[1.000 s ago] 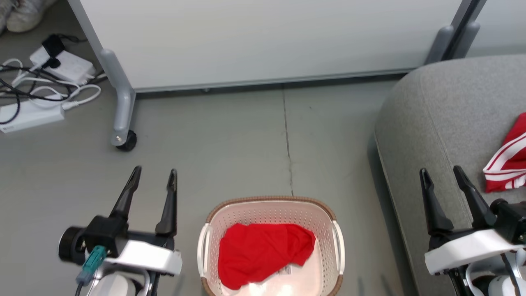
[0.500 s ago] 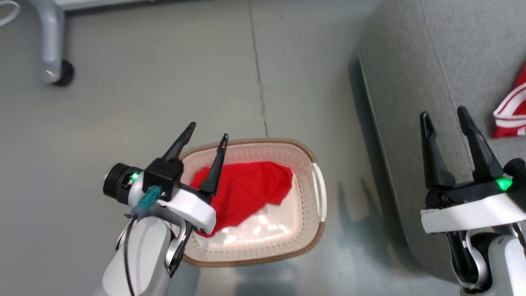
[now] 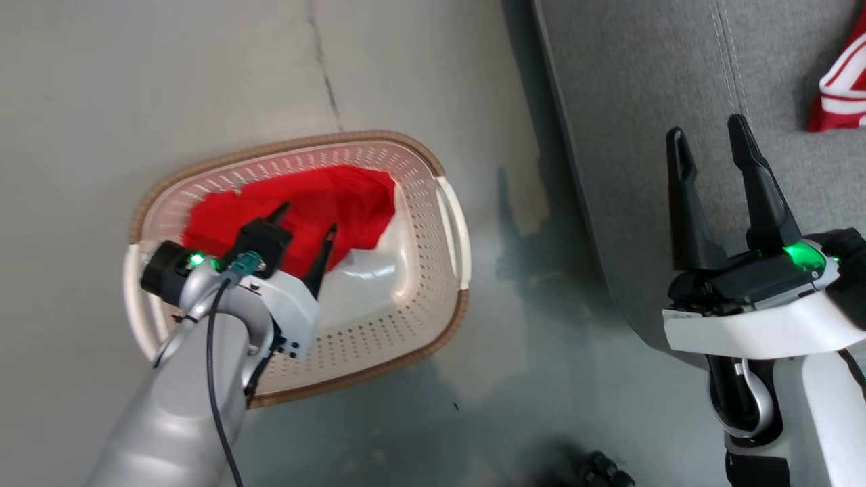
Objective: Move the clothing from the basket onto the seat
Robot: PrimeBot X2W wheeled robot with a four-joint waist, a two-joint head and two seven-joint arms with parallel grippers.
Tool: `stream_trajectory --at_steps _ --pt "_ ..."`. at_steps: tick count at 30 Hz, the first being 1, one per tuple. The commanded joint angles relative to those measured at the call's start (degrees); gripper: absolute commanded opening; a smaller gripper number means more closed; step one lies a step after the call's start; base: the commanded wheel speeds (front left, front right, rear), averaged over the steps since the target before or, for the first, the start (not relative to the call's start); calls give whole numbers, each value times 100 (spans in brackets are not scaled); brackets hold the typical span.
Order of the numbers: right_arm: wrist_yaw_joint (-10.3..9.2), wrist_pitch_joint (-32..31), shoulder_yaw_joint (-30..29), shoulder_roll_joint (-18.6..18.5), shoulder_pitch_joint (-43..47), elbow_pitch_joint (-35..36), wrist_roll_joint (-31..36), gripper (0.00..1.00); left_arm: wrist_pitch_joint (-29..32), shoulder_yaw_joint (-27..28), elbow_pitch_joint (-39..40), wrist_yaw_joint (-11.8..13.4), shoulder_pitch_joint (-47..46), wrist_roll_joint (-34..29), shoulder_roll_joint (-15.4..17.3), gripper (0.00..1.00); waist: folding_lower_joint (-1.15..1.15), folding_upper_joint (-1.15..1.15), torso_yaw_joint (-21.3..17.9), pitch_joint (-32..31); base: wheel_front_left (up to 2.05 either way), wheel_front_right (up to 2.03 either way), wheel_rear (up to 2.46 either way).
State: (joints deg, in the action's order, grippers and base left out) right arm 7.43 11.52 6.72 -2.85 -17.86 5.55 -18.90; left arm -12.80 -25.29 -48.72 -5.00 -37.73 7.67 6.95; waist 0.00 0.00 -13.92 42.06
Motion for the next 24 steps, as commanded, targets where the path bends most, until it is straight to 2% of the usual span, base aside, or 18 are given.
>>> stream_trajectory --at_steps 1,12,17,24 --pt "11 66 25 -12 -96 -11 -49 100 16 2 -59 -24 -147 -24 86 100 0 0 -464 529 0 0 0" --pt "12 377 579 -11 -382 -130 -572 100 435 -98 -1459 13 -949 -190 697 100 0 0 -1193 1393 0 0 0" --pt "12 380 534 -10 -247 51 -661 100 653 -204 -1887 -28 -1179 -248 817 100 0 0 -1201 1488 0 0 0" --pt "12 379 538 -12 -82 223 -736 100 987 -263 -2290 120 -1363 -252 925 100 0 0 -1206 1563 0 0 0"
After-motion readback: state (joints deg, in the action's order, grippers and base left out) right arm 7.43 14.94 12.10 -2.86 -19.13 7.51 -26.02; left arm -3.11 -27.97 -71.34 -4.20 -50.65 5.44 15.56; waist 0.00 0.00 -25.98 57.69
